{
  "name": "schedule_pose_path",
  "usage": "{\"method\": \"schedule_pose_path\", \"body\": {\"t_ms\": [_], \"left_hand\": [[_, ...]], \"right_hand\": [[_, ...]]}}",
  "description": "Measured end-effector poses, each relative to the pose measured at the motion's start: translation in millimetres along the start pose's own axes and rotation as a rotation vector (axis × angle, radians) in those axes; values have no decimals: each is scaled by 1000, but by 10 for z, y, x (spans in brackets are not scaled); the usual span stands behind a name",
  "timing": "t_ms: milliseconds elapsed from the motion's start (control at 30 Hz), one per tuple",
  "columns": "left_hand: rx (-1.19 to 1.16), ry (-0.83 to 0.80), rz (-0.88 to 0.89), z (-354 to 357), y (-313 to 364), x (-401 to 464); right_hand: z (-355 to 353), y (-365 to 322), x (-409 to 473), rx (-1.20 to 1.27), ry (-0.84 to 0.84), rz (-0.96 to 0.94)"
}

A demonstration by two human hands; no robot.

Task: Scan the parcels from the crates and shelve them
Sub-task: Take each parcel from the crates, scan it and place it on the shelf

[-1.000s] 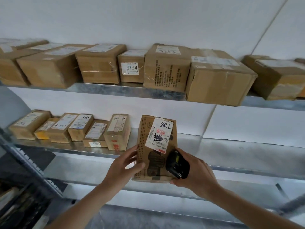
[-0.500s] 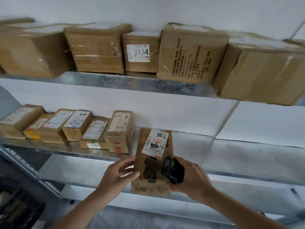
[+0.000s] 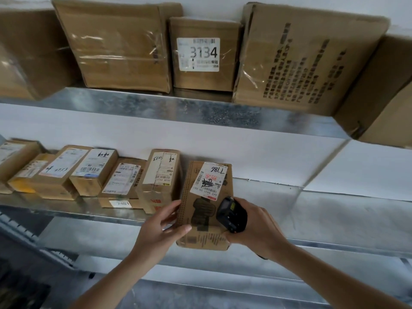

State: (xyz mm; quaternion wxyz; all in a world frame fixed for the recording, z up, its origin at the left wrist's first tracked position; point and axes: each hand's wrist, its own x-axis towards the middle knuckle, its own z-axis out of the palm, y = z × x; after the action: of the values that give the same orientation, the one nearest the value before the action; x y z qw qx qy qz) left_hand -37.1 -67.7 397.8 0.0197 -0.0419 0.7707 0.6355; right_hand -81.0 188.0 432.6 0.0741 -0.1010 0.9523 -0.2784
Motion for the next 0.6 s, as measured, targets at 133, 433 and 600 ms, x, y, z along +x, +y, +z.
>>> {"method": "schedule_pose_path", "body": {"t_ms": [133, 433, 600], "left_hand": [[-25, 55, 1, 11, 8, 86], [29, 157, 39, -28, 16, 211], [111, 185, 63, -17, 34, 201]], "right_hand": [[-9, -9, 119, 9, -13, -3], [12, -63, 277, 39, -2, 2], [22, -69, 273, 39, -4, -2]]}}
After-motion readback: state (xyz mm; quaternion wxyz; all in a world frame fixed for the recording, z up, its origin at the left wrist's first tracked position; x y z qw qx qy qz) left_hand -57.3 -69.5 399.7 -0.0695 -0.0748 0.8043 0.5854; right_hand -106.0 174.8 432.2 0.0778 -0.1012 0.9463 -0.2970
